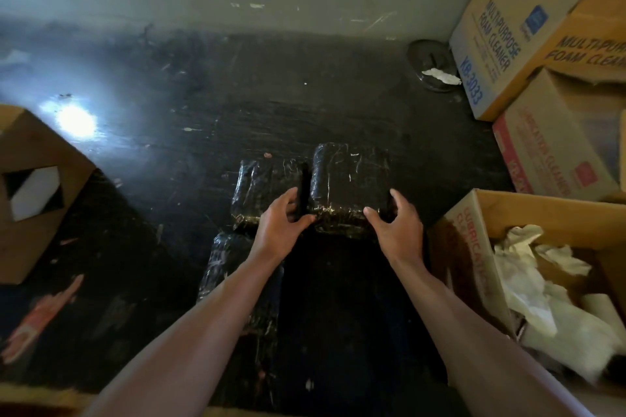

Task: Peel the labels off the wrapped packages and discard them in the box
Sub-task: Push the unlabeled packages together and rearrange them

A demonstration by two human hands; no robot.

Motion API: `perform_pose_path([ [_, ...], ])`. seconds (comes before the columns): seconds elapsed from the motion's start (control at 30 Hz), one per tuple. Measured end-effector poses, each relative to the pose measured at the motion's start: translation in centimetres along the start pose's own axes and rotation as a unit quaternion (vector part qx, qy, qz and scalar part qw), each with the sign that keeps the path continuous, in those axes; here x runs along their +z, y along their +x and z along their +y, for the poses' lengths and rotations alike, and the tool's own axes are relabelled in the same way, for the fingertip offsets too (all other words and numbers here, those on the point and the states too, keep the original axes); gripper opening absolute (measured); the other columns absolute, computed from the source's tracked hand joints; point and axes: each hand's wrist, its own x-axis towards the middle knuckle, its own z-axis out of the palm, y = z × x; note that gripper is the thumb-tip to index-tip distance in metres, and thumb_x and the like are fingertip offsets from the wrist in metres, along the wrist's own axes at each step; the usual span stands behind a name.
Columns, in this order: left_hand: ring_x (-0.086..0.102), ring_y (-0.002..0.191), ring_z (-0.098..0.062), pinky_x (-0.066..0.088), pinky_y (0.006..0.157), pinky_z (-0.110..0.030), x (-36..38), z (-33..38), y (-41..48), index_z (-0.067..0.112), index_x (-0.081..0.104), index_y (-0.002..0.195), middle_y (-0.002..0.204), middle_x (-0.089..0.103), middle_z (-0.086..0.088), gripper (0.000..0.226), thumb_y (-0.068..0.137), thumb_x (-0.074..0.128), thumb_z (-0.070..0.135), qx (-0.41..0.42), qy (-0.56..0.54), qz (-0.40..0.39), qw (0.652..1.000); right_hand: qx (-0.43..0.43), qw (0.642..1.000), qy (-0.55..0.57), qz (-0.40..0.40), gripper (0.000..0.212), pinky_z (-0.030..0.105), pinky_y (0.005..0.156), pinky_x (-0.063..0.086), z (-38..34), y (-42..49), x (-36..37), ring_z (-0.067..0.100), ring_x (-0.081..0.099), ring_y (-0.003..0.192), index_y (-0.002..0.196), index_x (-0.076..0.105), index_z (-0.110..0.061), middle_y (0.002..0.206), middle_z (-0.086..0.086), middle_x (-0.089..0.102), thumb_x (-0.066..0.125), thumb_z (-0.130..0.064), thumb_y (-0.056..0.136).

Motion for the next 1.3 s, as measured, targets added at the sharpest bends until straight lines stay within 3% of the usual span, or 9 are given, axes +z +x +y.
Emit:
perform_pose_path([
  [0.1, 0.054, 0.123, -0.007, 0.044, 0.095, -0.018, -2.1, -2.3, -3.4, 0.022, 0.041, 0.150, 0.141, 0.053, 0.007, 0.074, 0.086, 0.077, 0.021, -0.012, -0.002, 0.044, 0.999, 0.017, 0.999, 0.022, 0.016, 0.079, 0.037, 0.104, 0.046, 1.2, -2.9, 0.6, 0.021, 0.049, 0.133, 0.151, 0.037, -0.024, 0.149, 0.005, 0.046, 0.076, -0.038, 0.084],
  [0.2, 0.055, 0.122, -0.010, 0.046, 0.100, -0.027, -4.6, -5.1, -6.3, 0.024, 0.044, 0.148, 0.136, 0.053, 0.007, 0.070, 0.087, 0.076, 0.018, -0.040, -0.007, 0.072, 0.997, 0.064, 0.997, 0.042, 0.005, 0.080, 0.034, 0.096, 0.051, 1.7, -5.8, 1.8, 0.019, 0.055, 0.125, 0.150, 0.036, -0.022, 0.143, 0.004, 0.051, 0.077, -0.036, 0.083],
  [0.3, 0.049, 0.127, -0.009, 0.043, 0.108, -0.034, -6.6, -7.6, -8.4, 0.023, 0.044, 0.147, 0.142, 0.052, 0.000, 0.065, 0.089, 0.072, 0.012, -0.058, -0.007, 0.079, 0.995, 0.073, 0.995, 0.041, -0.052, 0.076, 0.033, 0.096, 0.050, 1.7, -8.4, 3.3, 0.018, 0.054, 0.125, 0.149, 0.039, -0.022, 0.141, 0.003, 0.052, 0.076, -0.037, 0.085],
  [0.47, 0.046, 0.132, -0.014, 0.041, 0.110, -0.041, -8.8, -10.3, -9.9, 0.025, 0.042, 0.149, 0.147, 0.048, 0.002, 0.070, 0.087, 0.075, 0.020, -0.080, -0.009, 0.088, 0.993, 0.022, 0.988, 0.050, -0.147, 0.076, 0.035, 0.104, 0.048, 0.6, -12.1, 6.3, 0.012, 0.051, 0.126, 0.150, 0.039, -0.022, 0.143, -0.002, 0.050, 0.076, -0.037, 0.085],
  [0.63, 0.044, 0.135, -0.014, 0.040, 0.111, -0.040, -10.4, -12.3, -10.3, 0.027, 0.035, 0.152, 0.150, 0.046, 0.003, 0.082, 0.083, 0.079, 0.028, -0.127, -0.024, 0.040, 0.991, -0.003, 0.974, 0.028, -0.225, 0.089, 0.036, 0.107, 0.045, -1.4, -14.8, 9.7, 0.015, 0.046, 0.134, 0.155, 0.031, -0.023, 0.152, 0.001, 0.044, 0.076, -0.046, 0.082],
  [0.77, 0.043, 0.136, -0.009, 0.038, 0.109, -0.032, -11.6, -13.8, -9.9, 0.034, 0.034, 0.152, 0.150, 0.047, 0.005, 0.086, 0.080, 0.081, 0.035, -0.118, 0.006, -0.029, 0.993, 0.005, 0.967, 0.038, -0.251, 0.108, 0.036, 0.112, 0.036, -2.3, -16.2, 12.0, 0.018, 0.035, 0.144, 0.159, 0.016, -0.027, 0.159, 0.001, 0.033, 0.080, -0.050, 0.076],
  [0.97, 0.038, 0.142, -0.014, 0.037, 0.114, -0.046, -13.1, -14.7, -9.2, 0.047, 0.015, 0.154, 0.154, 0.041, 0.009, 0.106, 0.072, 0.082, 0.052, -0.116, 0.024, -0.124, 0.985, 0.018, 0.966, 0.066, -0.249, 0.114, 0.035, 0.114, 0.029, -1.7, -16.5, 12.3, 0.015, 0.031, 0.146, 0.159, 0.013, -0.033, 0.161, -0.001, 0.033, 0.084, -0.050, 0.071],
  [1.17, 0.041, 0.139, -0.012, 0.037, 0.113, -0.038, -13.0, -14.4, -9.1, 0.039, 0.020, 0.156, 0.151, 0.045, 0.008, 0.107, 0.072, 0.087, 0.040, -0.096, 0.009, -0.105, 0.990, 0.022, 0.970, 0.071, -0.233, 0.115, 0.024, 0.111, 0.028, -2.2, -16.6, 12.2, 0.011, 0.034, 0.144, 0.158, 0.020, -0.026, 0.158, 0.000, 0.039, 0.088, -0.045, 0.068],
  [1.3, 0.042, 0.137, -0.009, 0.037, 0.111, -0.034, -13.6, -13.5, -8.7, 0.035, 0.020, 0.156, 0.151, 0.045, 0.006, 0.108, 0.072, 0.086, 0.039, -0.076, 0.013, -0.105, 0.992, 0.008, 0.971, 0.074, -0.225, 0.112, 0.025, 0.113, 0.027, -3.2, -16.6, 11.9, 0.011, 0.033, 0.145, 0.158, 0.022, -0.023, 0.158, 0.001, 0.038, 0.087, -0.043, 0.070],
])
